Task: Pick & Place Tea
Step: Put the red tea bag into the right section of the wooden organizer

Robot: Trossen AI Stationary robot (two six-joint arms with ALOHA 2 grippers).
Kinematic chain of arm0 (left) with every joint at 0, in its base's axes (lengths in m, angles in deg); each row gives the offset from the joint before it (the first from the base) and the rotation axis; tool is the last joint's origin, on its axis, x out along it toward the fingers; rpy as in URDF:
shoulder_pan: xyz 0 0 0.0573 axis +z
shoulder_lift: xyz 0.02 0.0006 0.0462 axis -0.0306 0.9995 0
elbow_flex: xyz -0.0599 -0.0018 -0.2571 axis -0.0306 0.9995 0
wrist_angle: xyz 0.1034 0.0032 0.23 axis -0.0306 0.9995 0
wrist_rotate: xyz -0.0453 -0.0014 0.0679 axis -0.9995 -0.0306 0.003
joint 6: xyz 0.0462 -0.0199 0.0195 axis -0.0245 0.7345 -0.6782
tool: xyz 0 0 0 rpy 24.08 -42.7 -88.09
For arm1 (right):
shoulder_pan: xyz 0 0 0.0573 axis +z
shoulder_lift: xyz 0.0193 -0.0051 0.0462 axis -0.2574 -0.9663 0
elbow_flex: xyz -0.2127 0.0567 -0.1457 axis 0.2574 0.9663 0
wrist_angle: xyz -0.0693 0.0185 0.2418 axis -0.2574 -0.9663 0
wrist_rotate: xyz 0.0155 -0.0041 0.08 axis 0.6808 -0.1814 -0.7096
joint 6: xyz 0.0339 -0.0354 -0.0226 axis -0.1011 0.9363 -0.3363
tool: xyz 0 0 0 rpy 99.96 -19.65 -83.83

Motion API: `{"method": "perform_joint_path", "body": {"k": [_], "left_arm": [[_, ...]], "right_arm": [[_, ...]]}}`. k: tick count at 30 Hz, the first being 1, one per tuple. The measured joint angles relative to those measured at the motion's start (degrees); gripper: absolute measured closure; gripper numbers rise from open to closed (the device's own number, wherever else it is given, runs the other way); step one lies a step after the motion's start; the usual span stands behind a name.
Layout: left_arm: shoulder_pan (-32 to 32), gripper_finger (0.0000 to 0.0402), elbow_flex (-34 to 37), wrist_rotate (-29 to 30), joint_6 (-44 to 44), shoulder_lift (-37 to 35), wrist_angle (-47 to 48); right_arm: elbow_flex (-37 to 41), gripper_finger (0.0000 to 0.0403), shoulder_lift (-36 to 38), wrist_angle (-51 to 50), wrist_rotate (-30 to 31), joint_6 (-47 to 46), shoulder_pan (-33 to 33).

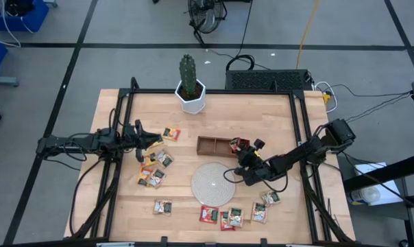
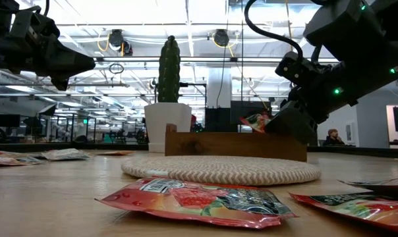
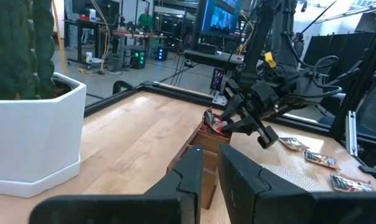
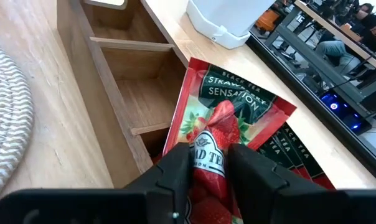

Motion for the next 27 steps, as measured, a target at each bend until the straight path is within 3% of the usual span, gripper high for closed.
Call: {"method": "perform_joint_path", "body": {"k": [27], "left_arm": [[0.0, 0.035, 0.0, 0.0, 0.0, 0.0, 0.0]], "right_arm": [[0.1, 0.0272, 4.2, -1.1, -2.2, 4.1, 0.0]]}}
